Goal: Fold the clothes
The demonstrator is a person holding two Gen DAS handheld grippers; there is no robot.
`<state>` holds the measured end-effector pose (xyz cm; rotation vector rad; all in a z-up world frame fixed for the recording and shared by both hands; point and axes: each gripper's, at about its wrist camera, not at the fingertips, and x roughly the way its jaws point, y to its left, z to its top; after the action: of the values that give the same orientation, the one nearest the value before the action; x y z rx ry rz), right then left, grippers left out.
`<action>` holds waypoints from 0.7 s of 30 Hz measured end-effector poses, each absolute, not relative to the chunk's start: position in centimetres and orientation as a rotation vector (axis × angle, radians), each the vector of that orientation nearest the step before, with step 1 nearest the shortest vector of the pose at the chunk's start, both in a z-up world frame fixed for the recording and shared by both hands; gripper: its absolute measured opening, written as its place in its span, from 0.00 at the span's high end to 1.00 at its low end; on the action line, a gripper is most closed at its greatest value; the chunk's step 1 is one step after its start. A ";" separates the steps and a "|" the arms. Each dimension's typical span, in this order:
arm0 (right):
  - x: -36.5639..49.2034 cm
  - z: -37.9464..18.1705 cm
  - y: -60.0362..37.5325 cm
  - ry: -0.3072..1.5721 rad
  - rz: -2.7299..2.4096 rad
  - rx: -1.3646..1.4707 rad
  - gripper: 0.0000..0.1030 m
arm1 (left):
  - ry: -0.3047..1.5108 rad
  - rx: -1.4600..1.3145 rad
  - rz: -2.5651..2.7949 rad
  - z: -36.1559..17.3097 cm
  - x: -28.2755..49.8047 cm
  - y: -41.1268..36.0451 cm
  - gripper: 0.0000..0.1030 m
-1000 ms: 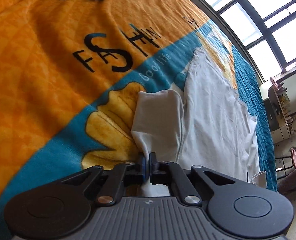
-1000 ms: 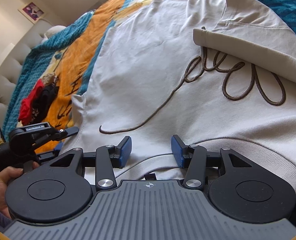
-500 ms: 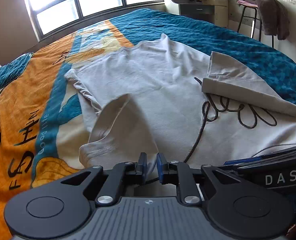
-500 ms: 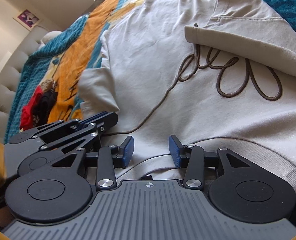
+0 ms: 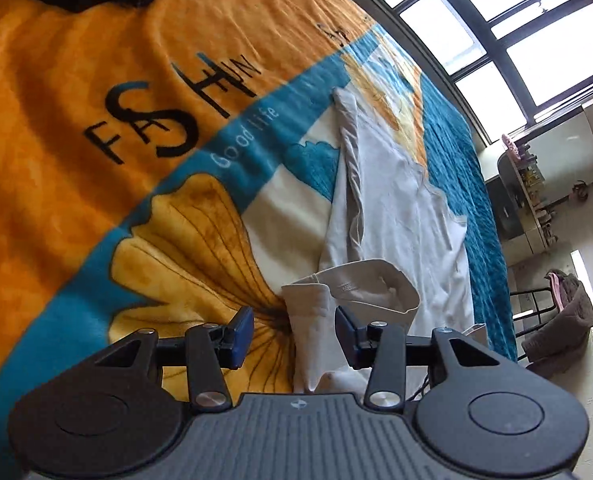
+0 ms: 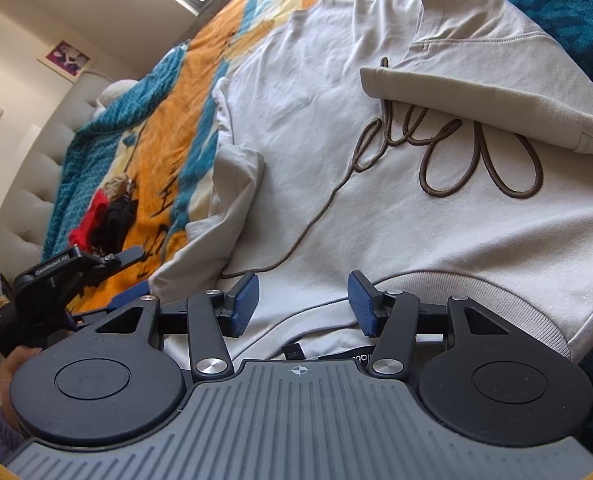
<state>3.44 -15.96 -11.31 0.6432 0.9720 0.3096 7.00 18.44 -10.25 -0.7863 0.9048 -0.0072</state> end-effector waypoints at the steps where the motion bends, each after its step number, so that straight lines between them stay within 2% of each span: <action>1: 3.4 -11.3 -16.0 0.973 0.310 0.643 0.46 | 0.934 -0.773 -0.010 -10.9 8.0 18.0 0.61; 7: 3.4 -11.4 -15.9 0.974 0.313 0.625 0.46 | 0.993 -0.777 -0.016 -13.6 11.1 16.9 0.65; 9: 3.4 -11.5 -15.8 0.976 0.313 0.622 0.46 | 0.982 -0.768 -0.020 -13.8 11.4 16.7 0.83; 14: 3.6 -11.6 -15.8 0.980 0.311 0.618 0.46 | 0.913 -0.645 -0.005 -12.2 10.7 16.0 1.00; 21: 3.6 -11.5 -15.6 0.986 0.300 0.606 0.46 | 0.625 -0.441 0.144 -4.5 5.3 17.7 1.00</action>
<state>3.59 -15.57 -11.50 0.6063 0.9864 0.3002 5.28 17.67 -4.46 -0.4414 0.6245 0.1441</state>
